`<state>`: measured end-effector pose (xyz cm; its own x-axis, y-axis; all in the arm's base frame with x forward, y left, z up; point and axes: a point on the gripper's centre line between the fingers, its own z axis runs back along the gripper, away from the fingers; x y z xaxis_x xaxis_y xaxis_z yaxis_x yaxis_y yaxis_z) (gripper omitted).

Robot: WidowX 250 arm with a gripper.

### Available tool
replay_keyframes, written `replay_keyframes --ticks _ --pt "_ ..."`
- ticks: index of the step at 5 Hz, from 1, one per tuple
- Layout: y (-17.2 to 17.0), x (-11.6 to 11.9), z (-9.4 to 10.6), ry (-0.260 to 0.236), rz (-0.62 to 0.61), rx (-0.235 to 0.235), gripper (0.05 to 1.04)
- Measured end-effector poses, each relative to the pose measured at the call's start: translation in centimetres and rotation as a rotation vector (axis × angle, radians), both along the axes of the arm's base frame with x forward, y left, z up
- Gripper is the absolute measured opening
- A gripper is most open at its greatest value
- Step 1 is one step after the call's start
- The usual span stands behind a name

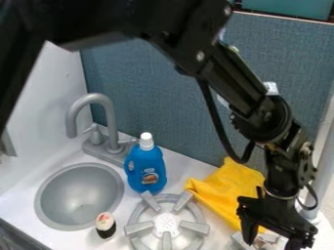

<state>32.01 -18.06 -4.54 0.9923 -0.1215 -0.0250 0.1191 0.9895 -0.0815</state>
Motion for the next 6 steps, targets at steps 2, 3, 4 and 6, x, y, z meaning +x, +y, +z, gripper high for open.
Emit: replay_keyframes --ticks 2,3,4,6 --pt "-0.9 0.8 -3.2 0.089 -0.006 0.012 0.945" --pt "-1.5 0.5 -3.5 0.175 -0.026 -0.009 0.723" --pt "-0.9 0.2 -3.2 0.228 -0.018 -0.044 0.65" --pt "3.1 -1.6 3.5 0.075 0.051 0.0 0.649"
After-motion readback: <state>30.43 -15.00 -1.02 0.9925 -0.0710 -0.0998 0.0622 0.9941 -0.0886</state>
